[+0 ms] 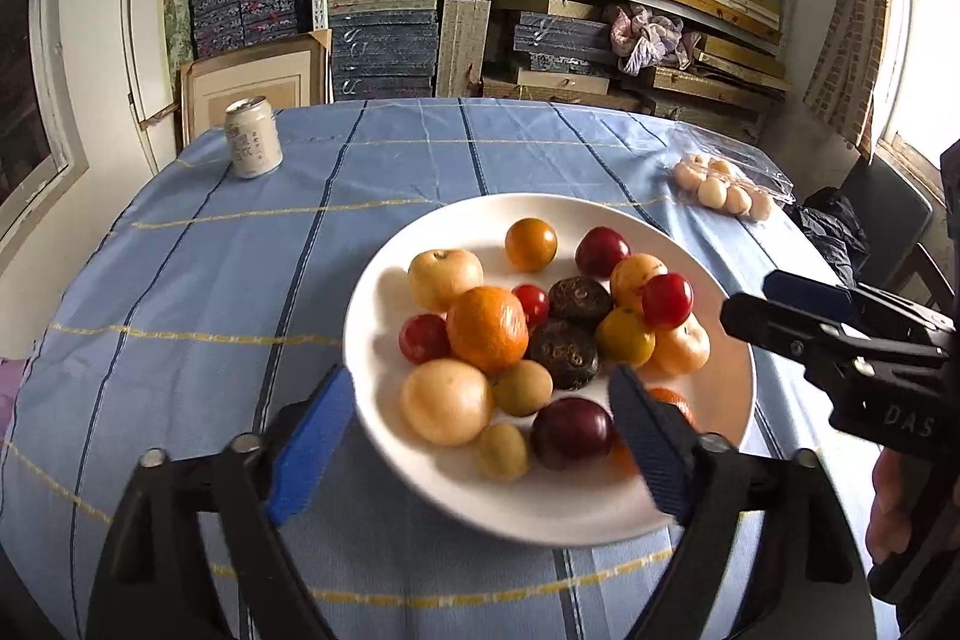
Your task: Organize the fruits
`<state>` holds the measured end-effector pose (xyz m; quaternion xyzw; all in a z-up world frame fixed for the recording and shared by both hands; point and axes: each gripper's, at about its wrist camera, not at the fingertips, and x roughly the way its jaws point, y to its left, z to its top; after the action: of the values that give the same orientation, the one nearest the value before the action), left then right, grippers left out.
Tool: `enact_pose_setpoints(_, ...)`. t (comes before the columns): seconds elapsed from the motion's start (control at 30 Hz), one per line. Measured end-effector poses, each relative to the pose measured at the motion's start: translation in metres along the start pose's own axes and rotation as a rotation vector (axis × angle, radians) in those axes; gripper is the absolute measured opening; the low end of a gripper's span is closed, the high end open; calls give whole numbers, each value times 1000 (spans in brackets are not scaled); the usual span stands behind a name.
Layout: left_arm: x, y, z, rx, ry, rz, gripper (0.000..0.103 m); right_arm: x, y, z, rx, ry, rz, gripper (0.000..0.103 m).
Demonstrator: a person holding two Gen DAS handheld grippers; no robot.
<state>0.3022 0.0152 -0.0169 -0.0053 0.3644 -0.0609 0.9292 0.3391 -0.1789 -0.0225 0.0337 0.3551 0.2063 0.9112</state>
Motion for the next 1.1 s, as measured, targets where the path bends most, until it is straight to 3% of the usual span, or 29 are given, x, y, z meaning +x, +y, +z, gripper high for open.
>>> enact_pose_setpoints(0.07,-5,2,-4,-14,-8,21,99,-7,0,-6,11,-18,-12,96)
enact_pose_setpoints(0.1,-8,3,-6,-22,-15,40,99,-11,0,-9,17,-36,-20,98)
enact_pose_setpoints(0.3,-18,7,-15,-14,-17,103,99,-23,-2,-22,46,-16,-21,98)
enact_pose_setpoints(0.73,-58,11,-42,-10,-46,109,99,-55,13,-57,25,2,-64,98)
enact_pose_setpoints(0.9,-94,7,-59,-7,-84,93,99,-85,28,-79,20,1,-78,98)
enact_pose_setpoints(1.1,-160,-20,-91,46,-164,78,99,-153,65,-120,-24,-49,-110,98)
